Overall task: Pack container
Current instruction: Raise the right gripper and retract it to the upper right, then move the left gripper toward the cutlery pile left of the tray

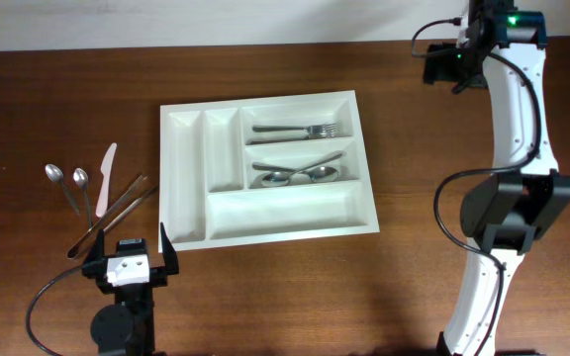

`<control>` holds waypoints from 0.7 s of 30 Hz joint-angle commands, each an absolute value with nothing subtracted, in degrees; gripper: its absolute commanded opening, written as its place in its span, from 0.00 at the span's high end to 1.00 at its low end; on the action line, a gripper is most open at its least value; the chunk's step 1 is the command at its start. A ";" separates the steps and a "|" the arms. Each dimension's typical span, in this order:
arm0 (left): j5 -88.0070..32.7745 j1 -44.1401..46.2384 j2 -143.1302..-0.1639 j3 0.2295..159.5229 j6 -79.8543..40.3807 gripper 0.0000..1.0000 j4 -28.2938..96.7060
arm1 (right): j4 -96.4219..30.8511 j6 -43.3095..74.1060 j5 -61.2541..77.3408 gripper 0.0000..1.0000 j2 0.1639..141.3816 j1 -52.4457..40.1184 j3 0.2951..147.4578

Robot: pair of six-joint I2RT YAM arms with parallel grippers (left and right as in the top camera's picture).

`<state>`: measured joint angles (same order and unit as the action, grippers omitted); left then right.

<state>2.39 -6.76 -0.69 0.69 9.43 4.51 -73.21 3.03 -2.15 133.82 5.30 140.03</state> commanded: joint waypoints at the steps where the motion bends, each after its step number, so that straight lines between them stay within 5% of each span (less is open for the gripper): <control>1: 2.79 -6.63 -0.36 0.51 10.13 0.01 4.60 | -73.03 0.49 4.19 0.01 136.51 5.91 139.65; 16: 4.08 -6.66 -0.36 0.51 10.17 0.01 4.34 | -73.10 0.69 4.49 0.01 137.43 6.09 139.65; 21: -2.33 -6.63 -0.34 1.21 3.11 0.01 -5.02 | -73.08 0.67 4.49 0.01 137.43 6.09 139.65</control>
